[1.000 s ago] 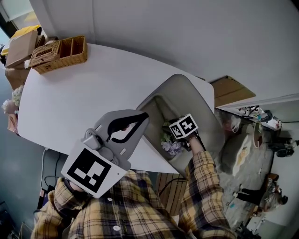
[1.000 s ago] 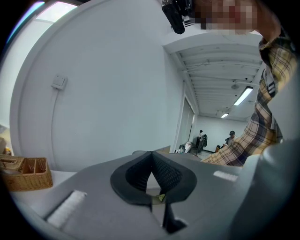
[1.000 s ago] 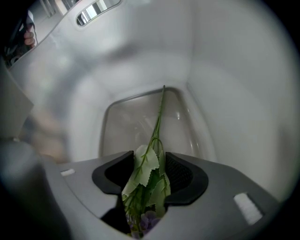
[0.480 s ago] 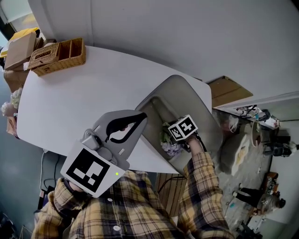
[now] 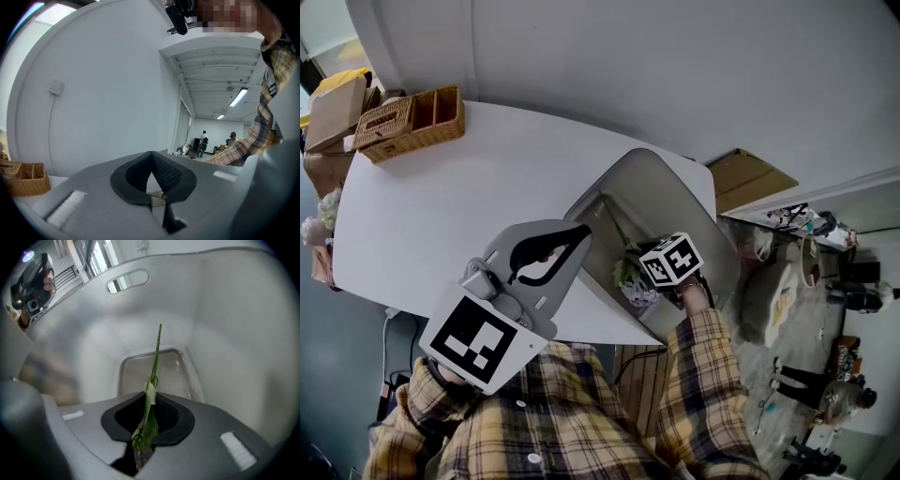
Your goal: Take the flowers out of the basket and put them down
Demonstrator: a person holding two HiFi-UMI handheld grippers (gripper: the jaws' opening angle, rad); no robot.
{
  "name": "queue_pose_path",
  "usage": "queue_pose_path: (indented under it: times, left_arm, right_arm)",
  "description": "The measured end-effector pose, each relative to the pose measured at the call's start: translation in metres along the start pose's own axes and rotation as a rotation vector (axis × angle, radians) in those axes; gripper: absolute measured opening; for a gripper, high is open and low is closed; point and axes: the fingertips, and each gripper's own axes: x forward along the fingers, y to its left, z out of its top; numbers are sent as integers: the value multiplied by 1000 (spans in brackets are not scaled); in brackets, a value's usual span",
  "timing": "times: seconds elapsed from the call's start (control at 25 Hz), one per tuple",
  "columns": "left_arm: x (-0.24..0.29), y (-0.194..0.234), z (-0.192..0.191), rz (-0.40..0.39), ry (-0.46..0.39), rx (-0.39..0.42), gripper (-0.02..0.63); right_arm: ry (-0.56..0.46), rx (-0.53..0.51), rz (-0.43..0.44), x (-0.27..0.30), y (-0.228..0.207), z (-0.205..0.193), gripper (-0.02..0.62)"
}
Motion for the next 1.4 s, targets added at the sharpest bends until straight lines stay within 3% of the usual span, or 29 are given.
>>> queue_pose_path:
  times: [0.8,1.4]
  left_arm:
    - [-16,-23,2,-11,-24,29,12]
    - [-38,-54,2,46,-56,39,12]
  right_arm:
    - [-301,-11,-153,-108,21,42,48]
    - [-593,-141,-254,-224,64,80,46]
